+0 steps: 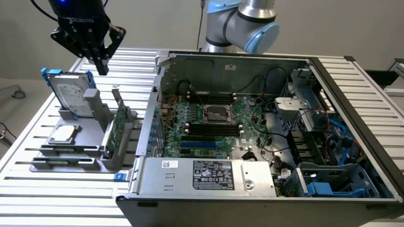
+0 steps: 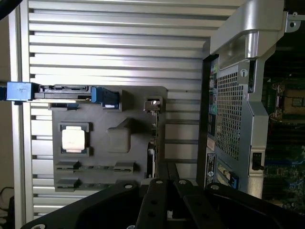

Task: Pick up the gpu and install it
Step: 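Pick up the gpu and move the gpu toward the slot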

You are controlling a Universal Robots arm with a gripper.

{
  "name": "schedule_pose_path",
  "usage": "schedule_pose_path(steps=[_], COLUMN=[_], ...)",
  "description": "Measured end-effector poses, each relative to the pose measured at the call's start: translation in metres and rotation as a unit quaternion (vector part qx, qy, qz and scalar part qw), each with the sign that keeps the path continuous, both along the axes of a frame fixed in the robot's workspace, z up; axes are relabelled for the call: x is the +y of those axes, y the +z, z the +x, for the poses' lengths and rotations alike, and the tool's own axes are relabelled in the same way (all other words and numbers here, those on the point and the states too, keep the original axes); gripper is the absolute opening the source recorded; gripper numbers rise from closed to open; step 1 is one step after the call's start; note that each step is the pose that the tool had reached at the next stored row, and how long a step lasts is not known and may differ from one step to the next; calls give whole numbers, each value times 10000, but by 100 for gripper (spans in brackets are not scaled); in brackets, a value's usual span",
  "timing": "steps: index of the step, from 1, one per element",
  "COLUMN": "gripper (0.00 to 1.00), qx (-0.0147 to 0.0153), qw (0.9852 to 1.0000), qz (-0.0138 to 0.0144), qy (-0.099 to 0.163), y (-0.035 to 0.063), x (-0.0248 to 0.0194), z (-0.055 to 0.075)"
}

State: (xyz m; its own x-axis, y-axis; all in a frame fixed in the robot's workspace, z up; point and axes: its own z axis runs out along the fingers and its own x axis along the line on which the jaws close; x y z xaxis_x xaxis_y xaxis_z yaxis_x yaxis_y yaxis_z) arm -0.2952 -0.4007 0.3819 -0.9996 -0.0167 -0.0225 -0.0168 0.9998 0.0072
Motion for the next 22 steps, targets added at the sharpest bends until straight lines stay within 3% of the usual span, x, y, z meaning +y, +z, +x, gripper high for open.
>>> schedule_pose_path(steps=[6, 8, 11, 12, 22], gripper=[12, 24, 29, 36, 36], qx=[-1, -2, -2, -2, 3], qw=[10000, 10000, 10000, 10000, 10000], qz=[0, 0, 0, 0, 0], qy=[0, -1, 6, 9, 26], y=[-11, -36, -90, -107, -290], x=[-1, -1, -6, -15, -159], z=[-3, -17, -43, -45, -54])
